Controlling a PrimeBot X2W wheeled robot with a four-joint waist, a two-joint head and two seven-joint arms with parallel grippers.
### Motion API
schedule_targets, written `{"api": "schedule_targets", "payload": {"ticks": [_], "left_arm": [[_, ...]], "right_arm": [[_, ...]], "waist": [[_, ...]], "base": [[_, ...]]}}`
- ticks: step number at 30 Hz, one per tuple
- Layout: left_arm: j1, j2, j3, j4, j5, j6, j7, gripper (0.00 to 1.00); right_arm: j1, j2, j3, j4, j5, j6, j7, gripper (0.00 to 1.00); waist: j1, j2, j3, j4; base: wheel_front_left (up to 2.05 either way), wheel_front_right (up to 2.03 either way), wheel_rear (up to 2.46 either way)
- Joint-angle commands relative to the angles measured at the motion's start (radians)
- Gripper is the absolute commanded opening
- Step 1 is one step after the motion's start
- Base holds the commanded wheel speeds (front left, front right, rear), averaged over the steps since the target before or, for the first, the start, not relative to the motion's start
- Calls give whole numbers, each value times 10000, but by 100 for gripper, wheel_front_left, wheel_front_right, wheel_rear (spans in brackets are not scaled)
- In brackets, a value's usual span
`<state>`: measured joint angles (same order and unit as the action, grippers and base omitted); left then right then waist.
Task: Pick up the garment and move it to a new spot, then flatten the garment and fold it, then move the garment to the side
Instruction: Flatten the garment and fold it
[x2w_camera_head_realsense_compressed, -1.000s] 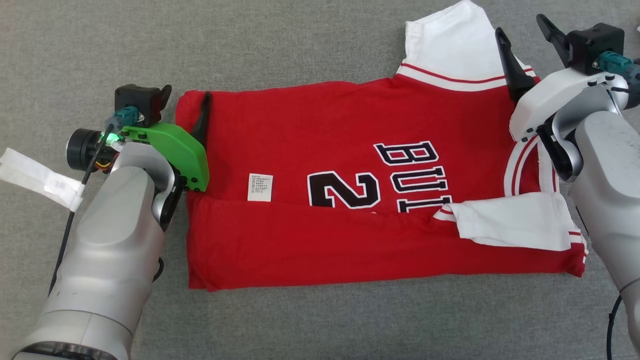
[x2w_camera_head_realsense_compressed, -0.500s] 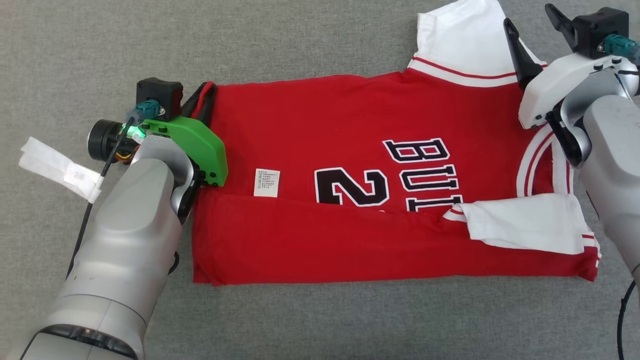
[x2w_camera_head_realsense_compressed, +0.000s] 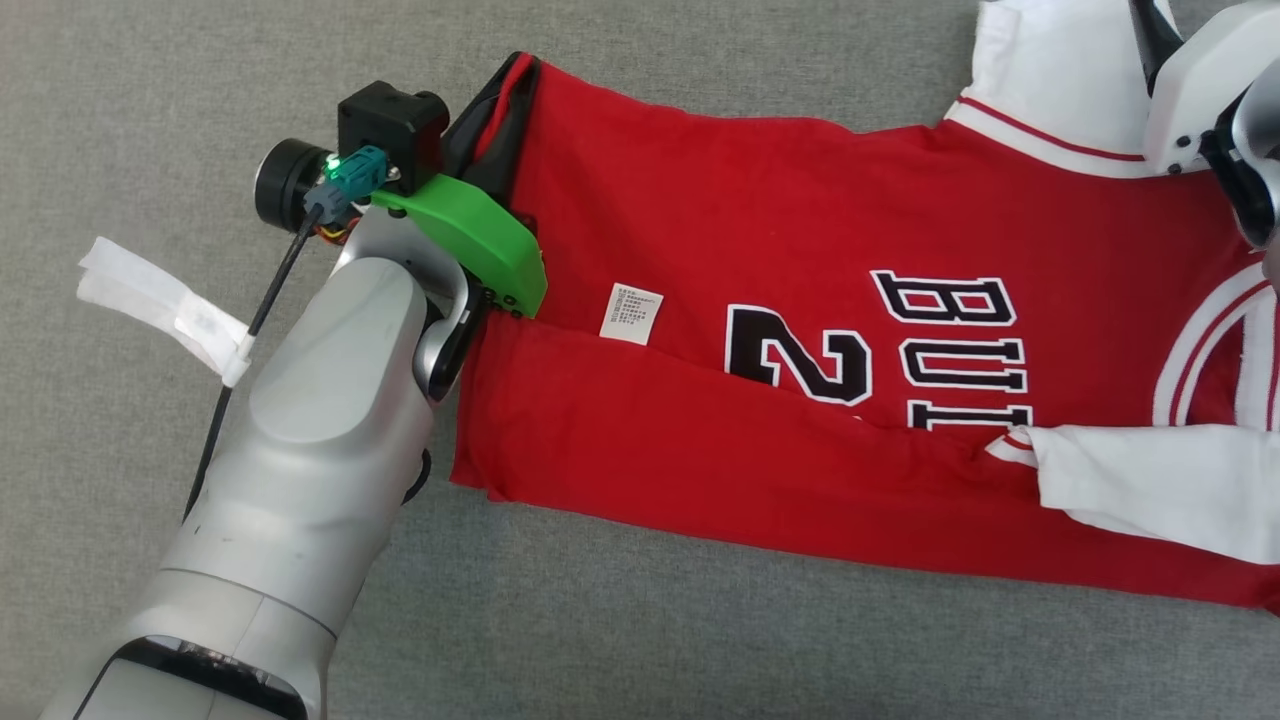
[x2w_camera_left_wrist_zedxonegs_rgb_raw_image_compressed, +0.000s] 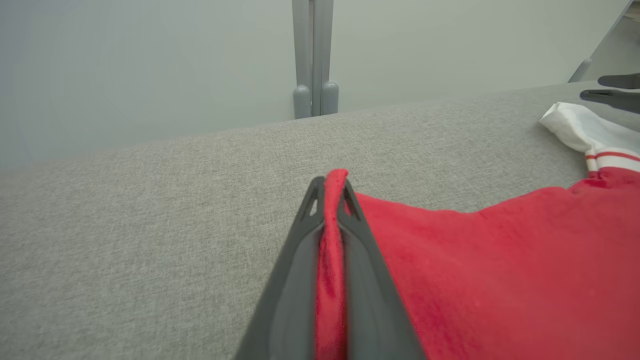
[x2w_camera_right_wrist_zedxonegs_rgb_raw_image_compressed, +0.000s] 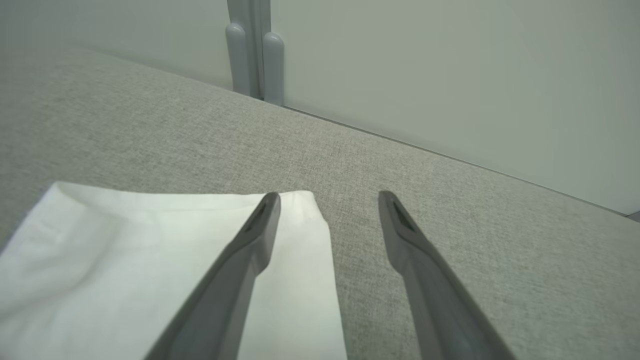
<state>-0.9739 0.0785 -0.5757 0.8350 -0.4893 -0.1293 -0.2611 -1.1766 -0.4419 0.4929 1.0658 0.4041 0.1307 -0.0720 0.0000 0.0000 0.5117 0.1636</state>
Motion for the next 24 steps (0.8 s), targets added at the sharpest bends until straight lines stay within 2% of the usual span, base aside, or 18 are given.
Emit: {"api": "schedule_targets", "payload": {"ticks": [1,5,6,7,8,14,24], "left_arm": [[117,-27,41,-238,102,-3,-42,0],[288,-58,88,-775,232,48,-46,0],[307,-61,106,-872,271,60,-46,0],[360,-54,131,-967,318,87,-47,0],[393,-44,145,-1018,332,92,-47,0],[612,107,300,-1146,381,99,-49,0],[1184,374,624,-1084,407,100,-50,0]], "right_arm": [[-151,-60,75,171,165,1,204,100],[-362,-101,253,616,532,1,950,100],[-348,-84,295,651,614,1,1030,57],[-293,-42,333,656,724,1,1064,4],[-291,-19,342,628,809,1,1051,0],[-219,-202,585,436,1232,-2,650,0],[538,-381,802,-237,1751,0,-1372,0]], "waist": [[0,0,376,370],[0,0,475,461],[0,0,481,461],[0,0,476,448],[0,0,474,435],[0,0,277,202],[0,0,-712,-393]], "base": [[0,0,0],[0,0,0],[0,0,0],[0,0,0],[0,0,0],[0,0,0],[0,0,0]]}}
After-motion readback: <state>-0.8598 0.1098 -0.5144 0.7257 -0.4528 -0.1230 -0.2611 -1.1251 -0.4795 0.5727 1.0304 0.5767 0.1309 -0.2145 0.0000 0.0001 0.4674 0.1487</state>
